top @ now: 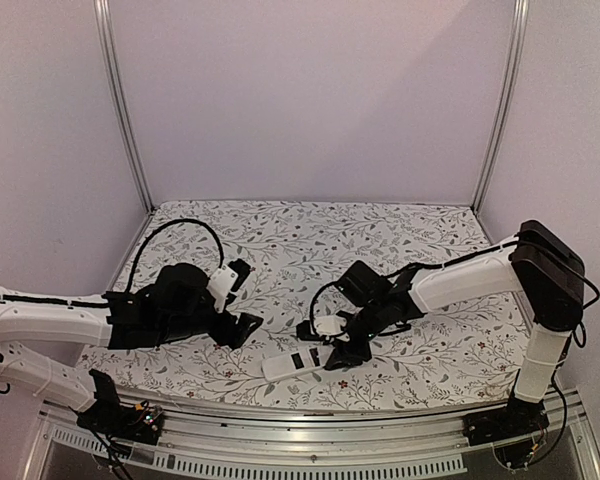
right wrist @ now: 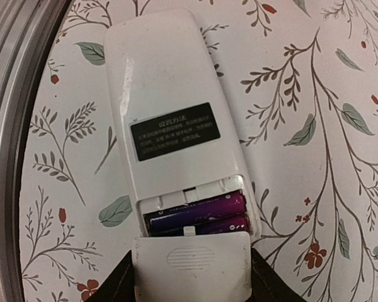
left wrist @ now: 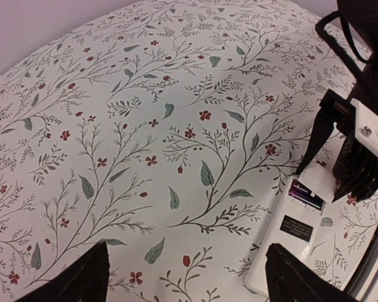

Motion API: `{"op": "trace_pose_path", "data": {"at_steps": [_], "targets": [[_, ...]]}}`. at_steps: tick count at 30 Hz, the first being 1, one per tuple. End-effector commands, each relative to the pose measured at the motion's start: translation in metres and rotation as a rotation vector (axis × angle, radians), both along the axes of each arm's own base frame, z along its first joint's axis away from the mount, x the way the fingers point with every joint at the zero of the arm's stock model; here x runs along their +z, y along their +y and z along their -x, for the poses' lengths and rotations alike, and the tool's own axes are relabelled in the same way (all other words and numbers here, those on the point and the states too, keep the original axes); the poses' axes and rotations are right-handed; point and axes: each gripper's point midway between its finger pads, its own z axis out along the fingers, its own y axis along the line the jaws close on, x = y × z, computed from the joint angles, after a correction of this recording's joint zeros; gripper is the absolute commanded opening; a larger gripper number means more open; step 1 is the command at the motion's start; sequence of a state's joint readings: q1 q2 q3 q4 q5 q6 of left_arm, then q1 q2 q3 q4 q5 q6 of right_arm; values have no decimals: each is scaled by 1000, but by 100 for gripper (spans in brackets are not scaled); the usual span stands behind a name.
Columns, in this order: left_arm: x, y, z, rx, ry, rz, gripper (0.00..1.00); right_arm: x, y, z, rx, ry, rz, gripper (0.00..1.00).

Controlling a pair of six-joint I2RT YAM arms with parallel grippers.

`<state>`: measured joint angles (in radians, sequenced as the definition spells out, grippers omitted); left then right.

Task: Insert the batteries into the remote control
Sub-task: Place the battery cover on the remote control without the battery cover.

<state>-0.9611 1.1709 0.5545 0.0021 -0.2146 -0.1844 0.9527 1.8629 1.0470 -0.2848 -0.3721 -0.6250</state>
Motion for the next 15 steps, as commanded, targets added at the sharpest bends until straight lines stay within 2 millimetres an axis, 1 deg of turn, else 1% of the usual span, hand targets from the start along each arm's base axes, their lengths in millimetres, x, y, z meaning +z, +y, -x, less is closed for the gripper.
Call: {"op": "trace_pose_path", "data": {"at_steps": [1,3,8,15], "targets": [[-8,-1,3,-17,42,12,85,13,1,-9,71,-26,-50,39],[-11,-1,7,-25,49,22,84,14,2,-11,94,-31,-55,40],[-11,2,8,-17,40,36,84,6,3,-3,158,13,-48,41],[-11,2,6,-22,29,20,85,1,1,-1,179,20,-33,42]]}}
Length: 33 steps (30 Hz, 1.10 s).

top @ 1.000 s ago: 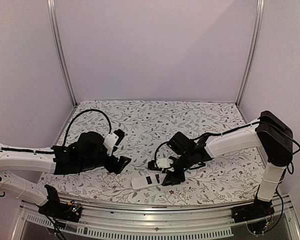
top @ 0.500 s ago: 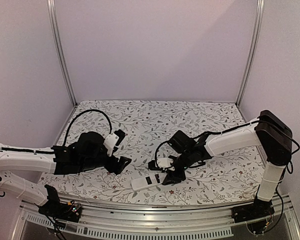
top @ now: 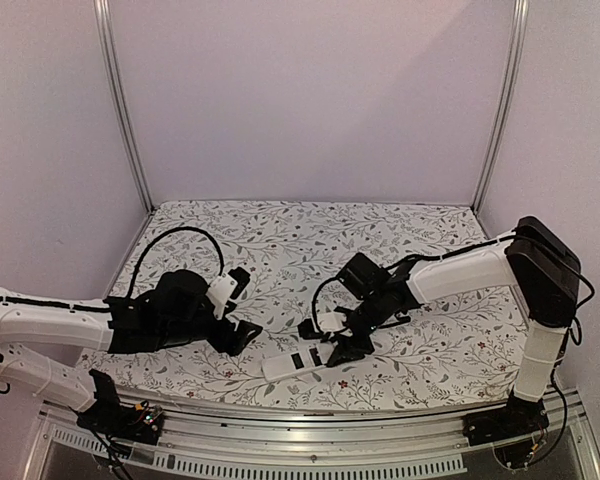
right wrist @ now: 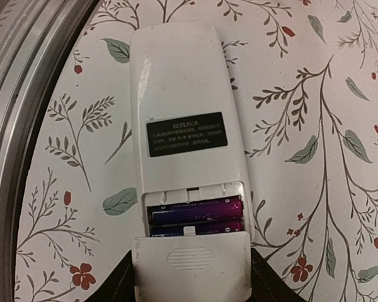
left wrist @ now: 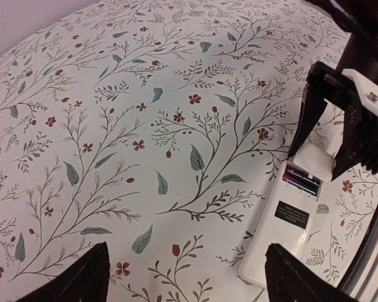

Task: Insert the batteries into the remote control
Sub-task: Place the battery cover on the remote control without the battery cover.

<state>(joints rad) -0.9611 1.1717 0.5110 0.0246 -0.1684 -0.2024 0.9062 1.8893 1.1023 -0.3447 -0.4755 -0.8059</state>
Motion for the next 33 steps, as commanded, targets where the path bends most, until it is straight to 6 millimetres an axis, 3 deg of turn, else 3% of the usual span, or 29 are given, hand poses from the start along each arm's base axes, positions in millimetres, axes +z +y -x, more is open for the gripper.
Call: {"op": "trace_pose_path", "data": {"at_steps": [1,12,33], "targets": [[6,1,-4,5,-16,14,85,-7,-1,3,30,27,21,43],[8,2,-4,6,-23,7,85,-12,3,-7,-2,14,35,46],[7,0,-4,-3,-26,4,85,-14,10,-7,50,12,14,60]]}}
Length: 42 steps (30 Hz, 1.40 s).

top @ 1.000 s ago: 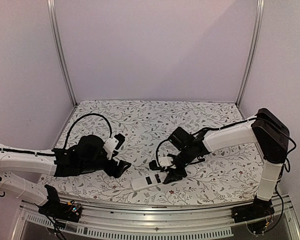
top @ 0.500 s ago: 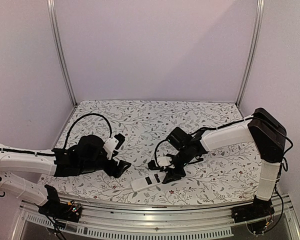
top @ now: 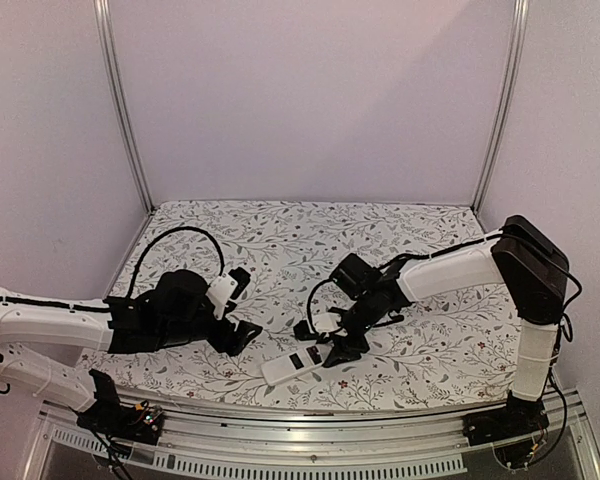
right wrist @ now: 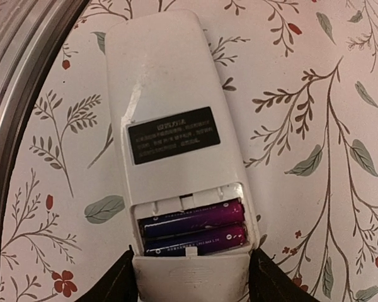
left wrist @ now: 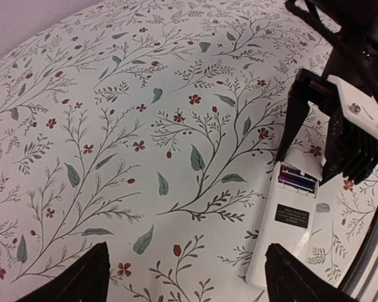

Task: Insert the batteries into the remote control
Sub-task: Place the battery cover on the remote control without the battery cover, then hold the remote control without the battery cover at the center of the board.

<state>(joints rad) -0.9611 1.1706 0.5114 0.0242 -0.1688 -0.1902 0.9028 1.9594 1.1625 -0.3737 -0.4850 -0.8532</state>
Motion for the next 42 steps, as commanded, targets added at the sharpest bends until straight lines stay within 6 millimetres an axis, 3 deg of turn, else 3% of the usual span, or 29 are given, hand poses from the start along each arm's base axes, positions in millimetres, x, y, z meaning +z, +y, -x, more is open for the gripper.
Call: {"op": "trace_pose_path", "data": {"at_steps": [1,11,13,15,16,22,25,29,31,33,37,40,42], "targets": [[6,0,-4,3,-17,10,84,-3,3,-2,12,6,-3,61],[7,0,-2,-3,-10,19,85,7,8,0,36,16,-31,72],[6,-1,-1,-11,-7,19,85,17,12,2,47,26,-64,79],[6,-2,-1,-16,-5,18,85,33,17,3,57,31,-109,97],[6,-4,0,-24,-3,19,85,39,18,3,60,35,-129,99],[7,-21,16,-133,2,22,87,78,23,-1,47,53,-240,99],[7,-35,31,-226,-4,3,90,100,17,-16,-25,88,-320,99],[-2,-53,52,-332,1,-49,93,134,-9,-66,-355,83,-469,99],[-6,-63,59,-375,-9,-81,94,163,-30,-93,-578,62,-558,99],[-14,-71,66,-418,-23,-121,95,181,-50,-111,-766,29,-587,99],[-32,-81,72,-507,-49,-205,94,218,-84,-122,-968,-15,-754,99],[-44,-88,77,-562,-24,-227,92,225,-115,-121,-1197,180,-865,99],[-53,-91,85,-601,5,-230,92,224,-117,-115,-1216,269,-860,94]]}}
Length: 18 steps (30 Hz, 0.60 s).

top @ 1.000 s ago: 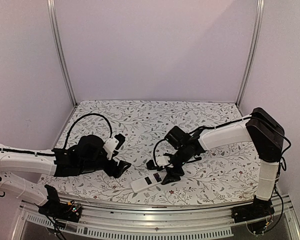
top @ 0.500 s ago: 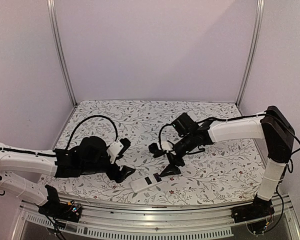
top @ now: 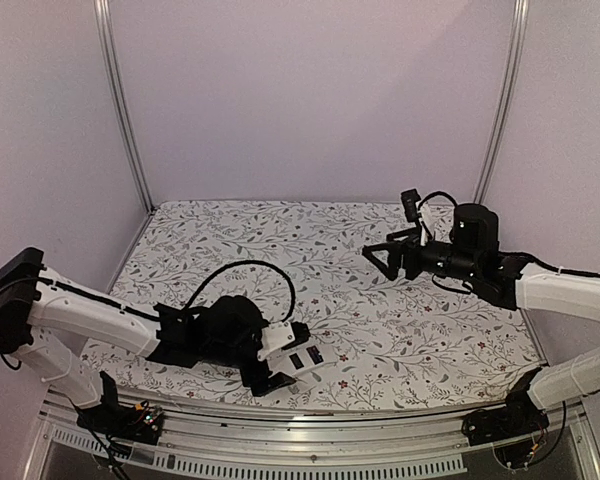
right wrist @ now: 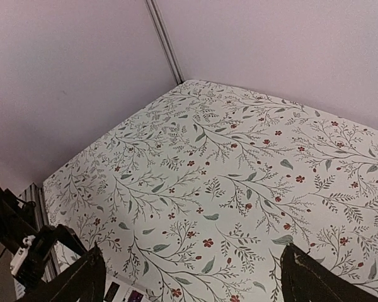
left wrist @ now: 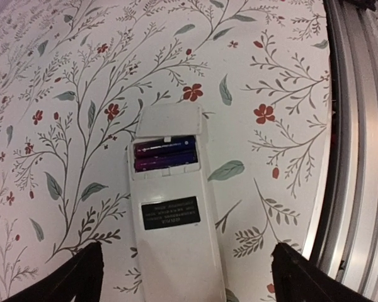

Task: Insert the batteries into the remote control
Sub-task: Hold the remote control without the battery cover at the center of the board.

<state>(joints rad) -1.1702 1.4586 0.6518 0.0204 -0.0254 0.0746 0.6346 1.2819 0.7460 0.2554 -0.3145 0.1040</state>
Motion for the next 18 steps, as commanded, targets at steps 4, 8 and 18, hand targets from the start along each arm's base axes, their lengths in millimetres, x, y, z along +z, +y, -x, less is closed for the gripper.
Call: {"op": "trace_pose_path", "data": {"at_steps": [4,8,18], "targets": [[-20,-9,15,-105,22,-57,92,-29,-10,-2,-163,490,-127,76],[-29,-9,16,-104,35,-76,93,-98,0,19,-188,722,-8,65],[-52,-8,0,-80,-41,-139,89,-168,31,72,-140,929,167,54]]}}
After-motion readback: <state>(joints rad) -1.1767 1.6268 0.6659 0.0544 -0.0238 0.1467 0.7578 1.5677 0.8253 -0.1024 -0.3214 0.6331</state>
